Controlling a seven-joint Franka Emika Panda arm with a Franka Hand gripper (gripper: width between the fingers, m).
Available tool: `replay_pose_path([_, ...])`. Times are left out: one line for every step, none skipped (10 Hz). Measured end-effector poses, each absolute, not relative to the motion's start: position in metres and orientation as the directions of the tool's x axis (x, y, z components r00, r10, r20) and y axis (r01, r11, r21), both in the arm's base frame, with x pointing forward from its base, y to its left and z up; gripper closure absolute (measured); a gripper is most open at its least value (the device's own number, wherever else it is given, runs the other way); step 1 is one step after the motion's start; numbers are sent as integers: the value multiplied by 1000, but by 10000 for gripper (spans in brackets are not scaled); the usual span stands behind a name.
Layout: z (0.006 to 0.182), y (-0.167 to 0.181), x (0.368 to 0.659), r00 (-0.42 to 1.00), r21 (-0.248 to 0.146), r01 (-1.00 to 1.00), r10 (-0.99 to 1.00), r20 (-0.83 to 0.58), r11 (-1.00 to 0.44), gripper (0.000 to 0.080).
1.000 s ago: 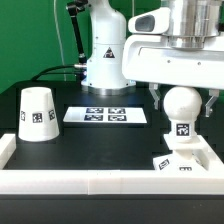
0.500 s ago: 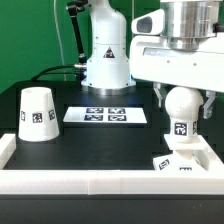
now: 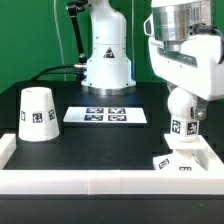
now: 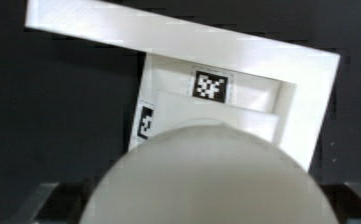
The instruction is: Assemble lamp
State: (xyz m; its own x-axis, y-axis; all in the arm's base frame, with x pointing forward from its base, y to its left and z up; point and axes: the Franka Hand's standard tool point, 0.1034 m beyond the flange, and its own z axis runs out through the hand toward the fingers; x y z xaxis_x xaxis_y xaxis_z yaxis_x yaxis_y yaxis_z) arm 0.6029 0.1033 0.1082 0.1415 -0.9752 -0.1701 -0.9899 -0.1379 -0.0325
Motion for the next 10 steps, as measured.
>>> replay_pose_path([108,104,603,72,-23,-997,-981,-181,-69,222])
replay_pose_path([108,106,603,29,-14,-1000,-983,-183,-27,222])
replay_pose_path([108,106,602,33,-14,-999,-982,-184,-31,222])
replay_pose_path([108,106,602,67,-20,-998,-981,-183,-65,222])
replay_pose_path([108,107,602,96,-25,-995,-979,-179,-93,132])
replay_pose_path([108,111,601,168,-36,-986,-970,-173,-165,106])
replay_pose_path([108,113,601,289,-57,-957,-943,-166,-283,101])
replay_pose_path([108,115,601,404,-77,-915,-901,-158,-396,101])
replay_pose_path([108,115,602,527,-103,-850,-838,-142,-517,101])
replay_pose_path([108,114,602,602,-117,-799,-788,-130,-590,101])
